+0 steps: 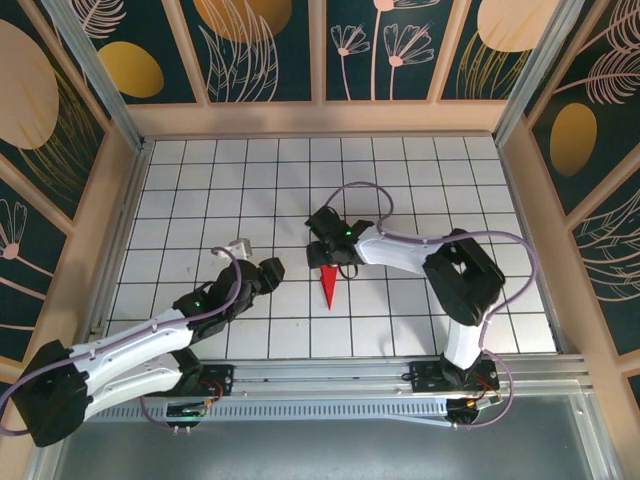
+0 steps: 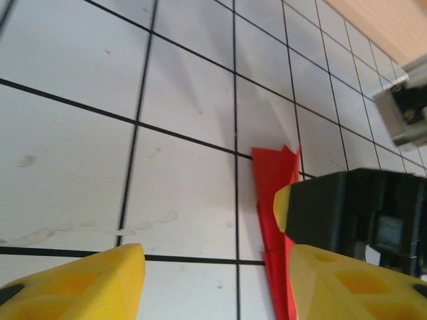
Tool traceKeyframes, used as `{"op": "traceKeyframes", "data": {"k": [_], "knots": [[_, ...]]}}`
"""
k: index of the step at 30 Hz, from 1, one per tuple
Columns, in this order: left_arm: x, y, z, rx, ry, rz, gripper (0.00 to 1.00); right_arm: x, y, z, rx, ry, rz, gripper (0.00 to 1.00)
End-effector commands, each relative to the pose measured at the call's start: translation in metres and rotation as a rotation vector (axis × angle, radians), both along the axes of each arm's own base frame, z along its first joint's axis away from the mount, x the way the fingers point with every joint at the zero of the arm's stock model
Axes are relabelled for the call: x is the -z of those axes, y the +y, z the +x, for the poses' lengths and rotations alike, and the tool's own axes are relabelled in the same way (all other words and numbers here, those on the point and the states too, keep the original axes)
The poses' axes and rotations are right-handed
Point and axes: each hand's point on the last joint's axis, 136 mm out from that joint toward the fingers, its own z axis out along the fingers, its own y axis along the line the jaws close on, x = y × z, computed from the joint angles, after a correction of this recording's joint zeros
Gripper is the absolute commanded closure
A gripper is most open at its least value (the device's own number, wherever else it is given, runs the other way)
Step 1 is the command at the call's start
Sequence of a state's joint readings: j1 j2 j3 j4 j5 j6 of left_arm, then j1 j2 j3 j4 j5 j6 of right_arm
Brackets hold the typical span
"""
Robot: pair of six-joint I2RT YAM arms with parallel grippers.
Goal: Fold a paper plane with a square sheet of paper (fold left side to right side)
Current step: Pick up the paper plane at the center of the table.
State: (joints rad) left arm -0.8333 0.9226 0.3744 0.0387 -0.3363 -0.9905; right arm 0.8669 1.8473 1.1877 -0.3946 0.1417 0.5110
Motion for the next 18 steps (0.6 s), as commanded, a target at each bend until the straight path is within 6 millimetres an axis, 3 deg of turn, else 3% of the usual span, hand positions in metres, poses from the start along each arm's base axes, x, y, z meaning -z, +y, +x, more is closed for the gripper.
{"op": "traceKeyframes", "data": {"k": [1, 8, 11, 17, 18], "knots": [[0.004, 0.022, 0.0, -0.091, -0.008, 0.023, 0.41, 0.006, -0.017, 0.007, 0.063, -0.046, -0.156, 0.34], [0.004, 0.027, -0.002, -0.104, -0.012, 0.022, 0.4, 0.005, -0.025, 0.008, 0.083, -0.075, -0.245, 0.41], [0.003, 0.026, -0.001, -0.099, -0.016, 0.035, 0.4, -0.003, -0.029, 0.006, 0.088, -0.086, -0.238, 0.55], [-0.005, 0.022, 0.004, -0.091, -0.031, 0.05, 0.37, -0.029, -0.035, 0.003, 0.102, -0.113, -0.213, 0.97], [-0.007, 0.022, 0.005, -0.092, -0.035, 0.055, 0.37, -0.034, -0.037, 0.002, 0.103, -0.118, -0.208, 1.0]]}}
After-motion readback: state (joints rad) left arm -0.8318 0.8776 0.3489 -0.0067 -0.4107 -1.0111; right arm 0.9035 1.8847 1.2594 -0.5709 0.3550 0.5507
